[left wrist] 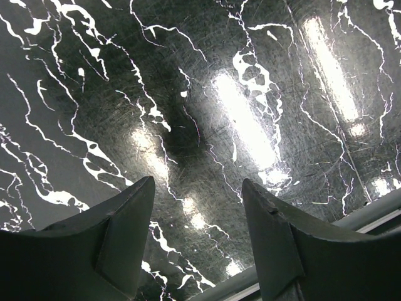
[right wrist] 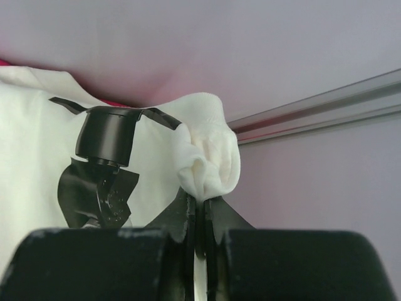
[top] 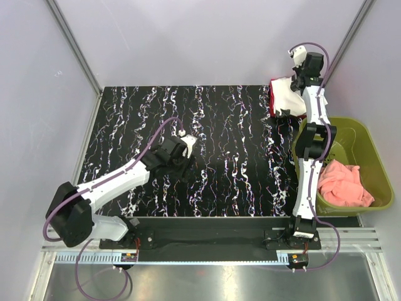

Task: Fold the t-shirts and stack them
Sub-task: Neatly place the folded tshirt to the corner, then reset both grippers

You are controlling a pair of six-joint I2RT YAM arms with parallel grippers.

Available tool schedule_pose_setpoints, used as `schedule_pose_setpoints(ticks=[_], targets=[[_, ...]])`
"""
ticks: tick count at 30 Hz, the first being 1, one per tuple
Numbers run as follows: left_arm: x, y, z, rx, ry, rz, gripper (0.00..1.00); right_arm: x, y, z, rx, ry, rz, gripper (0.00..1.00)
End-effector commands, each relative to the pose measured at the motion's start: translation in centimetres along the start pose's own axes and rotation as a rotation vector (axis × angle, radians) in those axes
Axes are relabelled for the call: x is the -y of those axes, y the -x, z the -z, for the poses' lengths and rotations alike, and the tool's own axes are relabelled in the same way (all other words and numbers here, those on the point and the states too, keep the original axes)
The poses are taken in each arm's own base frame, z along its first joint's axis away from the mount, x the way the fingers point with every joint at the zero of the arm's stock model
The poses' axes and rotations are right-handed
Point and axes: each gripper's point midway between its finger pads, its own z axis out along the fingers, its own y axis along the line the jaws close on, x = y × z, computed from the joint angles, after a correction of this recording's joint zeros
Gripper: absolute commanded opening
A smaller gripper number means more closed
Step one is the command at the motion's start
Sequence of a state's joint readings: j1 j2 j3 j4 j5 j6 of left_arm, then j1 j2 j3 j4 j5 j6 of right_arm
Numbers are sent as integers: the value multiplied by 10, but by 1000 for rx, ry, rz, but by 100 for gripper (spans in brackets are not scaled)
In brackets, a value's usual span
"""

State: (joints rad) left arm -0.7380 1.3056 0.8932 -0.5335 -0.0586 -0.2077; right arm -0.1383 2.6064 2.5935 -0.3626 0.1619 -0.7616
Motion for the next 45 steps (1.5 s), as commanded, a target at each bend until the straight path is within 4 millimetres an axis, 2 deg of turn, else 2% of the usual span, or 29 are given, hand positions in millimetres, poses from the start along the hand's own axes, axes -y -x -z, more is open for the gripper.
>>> schedule_pose_setpoints(ticks=[1,8,9,10,12,15,16,17,19,20,22,23,26,27,29,30,33,34,35,36,37,38,39,40,41,42,43,44,45], targets=[[5,13,0,22,-23,12,63,32,26,-1,119,-78,-52,0],[2,5,-7,-16,-19,32,63,36,-10,-34,137,-128,-55,2],[1,3,-7,-24,-16,35,63,38,-14,-38,147,-130,-56,22],[1,1,-7,-30,-16,35,63,56,-14,-39,183,-185,-67,45],[1,-5,-7,-51,-18,39,63,73,-15,-40,217,-249,-81,96],[0,-10,-8,-66,-16,42,62,102,-5,-28,249,-293,-136,95],[-1,-11,-8,-66,-15,49,62,99,-6,-24,218,-264,-158,95],[-2,-10,-8,-63,-16,62,62,114,23,-4,262,-275,-182,94],[-5,-5,-6,-55,-11,90,61,112,54,16,287,-274,-177,96],[-6,1,-3,-38,-11,112,61,104,87,37,319,-262,-159,97],[-1,7,0,-21,-39,135,61,89,113,56,328,-226,-151,100],[1,13,4,4,-51,153,61,80,140,78,342,-209,-175,100],[3,22,13,49,-63,190,62,67,171,122,336,-191,-244,100],[3,25,16,64,-66,201,62,34,194,138,352,-126,-307,100],[6,34,30,110,-103,225,64,-2,207,170,338,8,-385,100],[4,39,35,134,-109,236,66,-33,221,188,342,103,-509,100],[12,45,52,176,-170,262,70,-90,225,239,311,339,-735,99],[19,41,55,164,-208,271,70,-106,238,258,348,392,-795,100],[23,40,61,172,-232,305,71,-128,222,280,319,473,-840,100],[27,42,64,189,-262,325,71,-141,220,295,302,540,-975,100],[33,32,63,172,-302,347,72,-176,197,299,264,608,-1017,100],[39,34,73,201,-342,397,73,-165,196,324,285,628,-1087,100],[43,41,77,246,-382,415,77,-172,185,334,214,653,-1236,100],[49,31,75,234,-424,435,80,-179,173,342,171,675,-1304,100],[54,34,83,261,-463,479,82,-196,146,358,111,726,-1352,100],[57,42,87,310,-510,493,85,-205,135,370,51,762,-1437,100],[64,29,84,274,-563,557,86,-233,97,374,-55,771,-1459,100],[66,27,84,276,-595,590,86,-229,91,394,-51,811,-1499,100],[71,39,91,340,-665,600,86,-236,78,404,-115,821,-1578,100]])
